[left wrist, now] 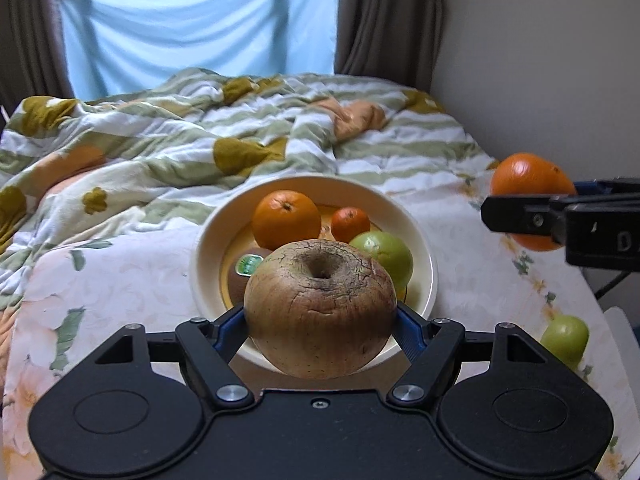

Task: Organize fruits
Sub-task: 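Carry the apple and orange in both grippers over the white bowl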

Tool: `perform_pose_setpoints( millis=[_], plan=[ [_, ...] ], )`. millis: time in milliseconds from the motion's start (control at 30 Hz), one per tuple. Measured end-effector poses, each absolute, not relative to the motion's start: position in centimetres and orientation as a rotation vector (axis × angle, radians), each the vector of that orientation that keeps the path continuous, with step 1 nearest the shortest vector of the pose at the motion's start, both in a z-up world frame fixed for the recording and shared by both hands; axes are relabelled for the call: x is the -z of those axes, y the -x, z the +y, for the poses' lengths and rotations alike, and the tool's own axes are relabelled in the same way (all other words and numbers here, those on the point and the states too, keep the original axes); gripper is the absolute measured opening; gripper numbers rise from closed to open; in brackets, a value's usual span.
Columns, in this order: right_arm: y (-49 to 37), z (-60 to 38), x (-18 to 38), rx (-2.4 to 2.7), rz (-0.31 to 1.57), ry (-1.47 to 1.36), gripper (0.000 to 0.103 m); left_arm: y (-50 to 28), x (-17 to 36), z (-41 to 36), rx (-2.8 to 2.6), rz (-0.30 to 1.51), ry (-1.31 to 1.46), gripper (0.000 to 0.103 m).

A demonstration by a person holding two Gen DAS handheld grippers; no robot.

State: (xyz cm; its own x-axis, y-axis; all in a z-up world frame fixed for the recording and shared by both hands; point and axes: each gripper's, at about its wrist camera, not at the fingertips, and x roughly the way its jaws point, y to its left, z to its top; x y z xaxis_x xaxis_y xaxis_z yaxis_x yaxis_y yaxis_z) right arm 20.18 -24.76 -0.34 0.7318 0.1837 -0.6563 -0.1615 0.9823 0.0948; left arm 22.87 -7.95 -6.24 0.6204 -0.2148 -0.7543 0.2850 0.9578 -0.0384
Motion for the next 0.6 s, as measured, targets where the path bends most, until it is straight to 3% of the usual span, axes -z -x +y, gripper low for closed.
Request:
perform_pose_setpoints(
  millis=[600],
  plan=[
    [-21.3,-25.0,1.3,-0.144,0.754,-0.034,0.074,-25.0,8.3,-9.6,0.332,0.863,-0.157,0.081]
  ],
)
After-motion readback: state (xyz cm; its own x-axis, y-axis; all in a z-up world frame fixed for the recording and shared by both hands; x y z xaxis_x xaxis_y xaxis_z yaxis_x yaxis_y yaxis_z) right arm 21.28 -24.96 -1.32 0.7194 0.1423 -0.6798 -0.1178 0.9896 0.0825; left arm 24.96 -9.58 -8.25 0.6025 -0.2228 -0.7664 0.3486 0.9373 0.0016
